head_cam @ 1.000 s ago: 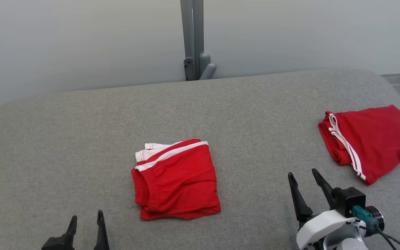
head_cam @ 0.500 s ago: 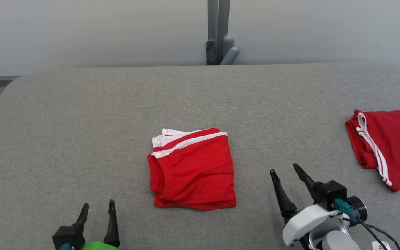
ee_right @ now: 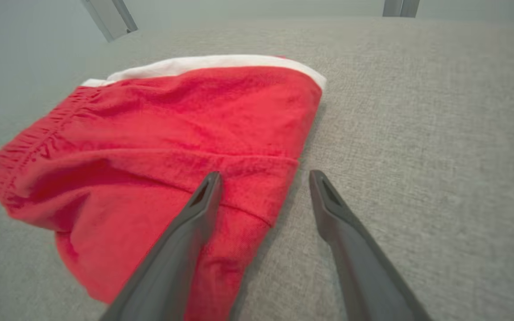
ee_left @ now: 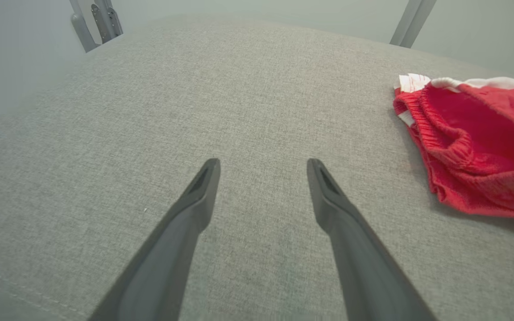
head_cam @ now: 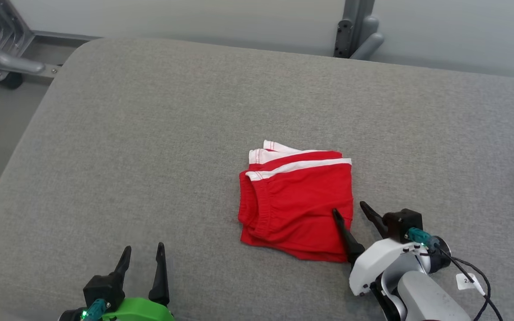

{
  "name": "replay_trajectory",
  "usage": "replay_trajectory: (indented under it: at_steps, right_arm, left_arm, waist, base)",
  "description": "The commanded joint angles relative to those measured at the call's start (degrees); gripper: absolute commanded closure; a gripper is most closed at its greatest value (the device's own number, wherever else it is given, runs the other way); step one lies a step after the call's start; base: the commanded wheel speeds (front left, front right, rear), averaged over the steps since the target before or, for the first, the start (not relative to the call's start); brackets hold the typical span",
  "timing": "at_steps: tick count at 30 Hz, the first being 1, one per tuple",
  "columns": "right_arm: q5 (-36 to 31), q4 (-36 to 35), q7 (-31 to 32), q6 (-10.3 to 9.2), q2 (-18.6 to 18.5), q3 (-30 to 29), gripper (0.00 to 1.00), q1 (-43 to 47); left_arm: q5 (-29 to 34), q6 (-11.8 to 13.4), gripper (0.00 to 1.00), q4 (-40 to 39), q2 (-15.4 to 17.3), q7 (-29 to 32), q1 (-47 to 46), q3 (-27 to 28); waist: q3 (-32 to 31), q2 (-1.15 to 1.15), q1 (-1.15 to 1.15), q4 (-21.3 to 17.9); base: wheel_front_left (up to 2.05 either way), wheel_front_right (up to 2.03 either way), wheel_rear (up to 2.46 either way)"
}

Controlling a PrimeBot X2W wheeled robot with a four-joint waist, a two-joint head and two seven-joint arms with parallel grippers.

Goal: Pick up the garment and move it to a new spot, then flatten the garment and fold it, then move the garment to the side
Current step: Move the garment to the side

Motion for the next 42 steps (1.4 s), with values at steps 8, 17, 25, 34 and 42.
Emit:
replay_trajectory:
  at_steps: [8,17,25,34,42]
  right_arm:
    - [7.6,8.3,0.7,-0.02,-0.3,4.1,0.59,-5.2]
    - [8.2,10.3,-0.1,-0.09,-0.5,4.4,1.00,-5.8]
    - [2.2,8.7,-0.1,-0.07,-0.3,0.1,1.00,-2.3]
    - [1.3,7.5,-0.1,-0.06,-0.3,-1.1,1.00,-0.1]
    - [4.1,6.6,-0.1,-0.05,-0.3,4.5,1.00,-1.8]
  left_arm:
    - [-0.1,0.5,0.00,-0.2,0.2,-0.2,-0.9,0.3]
    - [1.6,-0.1,0.00,0.2,0.2,-0.2,0.8,1.9]
    - [2.0,-0.8,0.00,0.0,0.2,-0.2,1.6,2.8]
    - [0.5,-0.6,0.00,-0.1,0.2,-0.2,-0.1,0.9]
    - [0.7,-0.5,0.00,-0.3,0.2,-0.2,-1.8,0.5]
  waist:
    - [2.7,0.00,0.00,4.2]
    - [-0.8,0.00,0.00,-2.2]
    - [-4.2,0.00,0.00,-15.4]
    - [-4.3,0.00,0.00,-30.2]
    - [-2.6,0.00,0.00,-38.3]
  base:
    - [0.00,0.00,0.00]
    - [0.00,0.00,0.00]
    - [0.00,0.00,0.00]
    - [0.00,0.00,0.00]
    - [0.00,0.00,0.00]
